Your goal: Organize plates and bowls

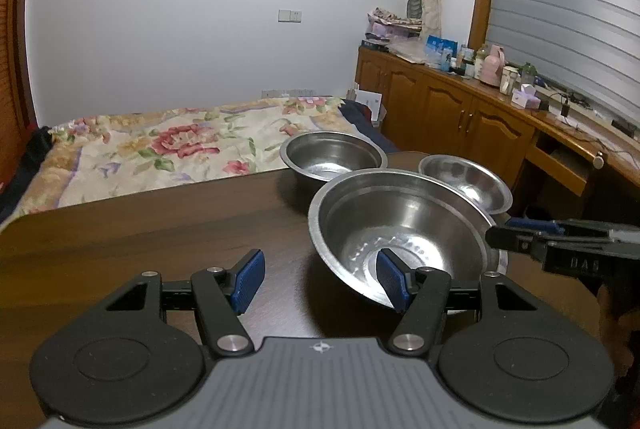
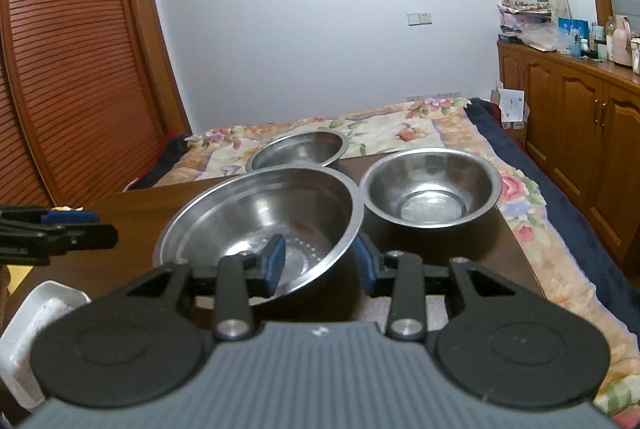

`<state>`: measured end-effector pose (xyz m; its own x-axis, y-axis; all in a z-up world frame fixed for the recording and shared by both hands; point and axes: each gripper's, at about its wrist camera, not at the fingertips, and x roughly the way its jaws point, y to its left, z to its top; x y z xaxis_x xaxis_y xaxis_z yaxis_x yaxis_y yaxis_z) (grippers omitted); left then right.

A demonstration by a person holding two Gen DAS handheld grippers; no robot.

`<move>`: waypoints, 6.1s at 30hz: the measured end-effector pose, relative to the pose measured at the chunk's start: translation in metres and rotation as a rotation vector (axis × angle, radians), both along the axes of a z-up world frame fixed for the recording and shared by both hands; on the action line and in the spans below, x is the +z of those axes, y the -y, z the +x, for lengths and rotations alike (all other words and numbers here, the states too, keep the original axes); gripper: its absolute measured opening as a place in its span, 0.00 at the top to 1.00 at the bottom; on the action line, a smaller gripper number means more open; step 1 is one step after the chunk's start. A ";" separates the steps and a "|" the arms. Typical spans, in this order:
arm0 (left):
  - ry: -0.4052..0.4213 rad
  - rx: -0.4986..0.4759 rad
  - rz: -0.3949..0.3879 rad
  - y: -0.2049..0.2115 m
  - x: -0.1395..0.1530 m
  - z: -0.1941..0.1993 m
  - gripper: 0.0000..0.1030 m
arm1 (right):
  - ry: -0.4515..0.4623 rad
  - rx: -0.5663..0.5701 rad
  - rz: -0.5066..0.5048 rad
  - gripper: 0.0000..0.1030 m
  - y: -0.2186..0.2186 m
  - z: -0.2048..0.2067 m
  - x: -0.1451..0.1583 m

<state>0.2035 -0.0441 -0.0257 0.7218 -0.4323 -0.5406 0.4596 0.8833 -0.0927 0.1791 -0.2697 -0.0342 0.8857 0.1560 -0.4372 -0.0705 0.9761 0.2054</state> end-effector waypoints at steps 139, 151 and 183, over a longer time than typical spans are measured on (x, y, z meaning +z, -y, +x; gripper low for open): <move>0.014 -0.007 -0.023 -0.004 0.002 -0.067 0.51 | 0.057 0.065 0.103 0.63 0.034 -0.071 0.011; 0.080 -0.023 -0.015 0.014 0.031 -0.050 0.49 | 0.125 0.034 0.048 0.49 0.055 -0.059 0.037; -0.091 -0.245 0.100 0.144 0.005 0.088 0.42 | -0.010 -0.049 0.066 0.44 0.112 0.059 -0.021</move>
<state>0.2912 -0.1884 -0.0208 0.5485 -0.5297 -0.6470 0.6547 0.7534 -0.0617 0.2379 -0.3815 -0.0551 0.8888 0.1414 -0.4360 -0.0207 0.9627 0.2699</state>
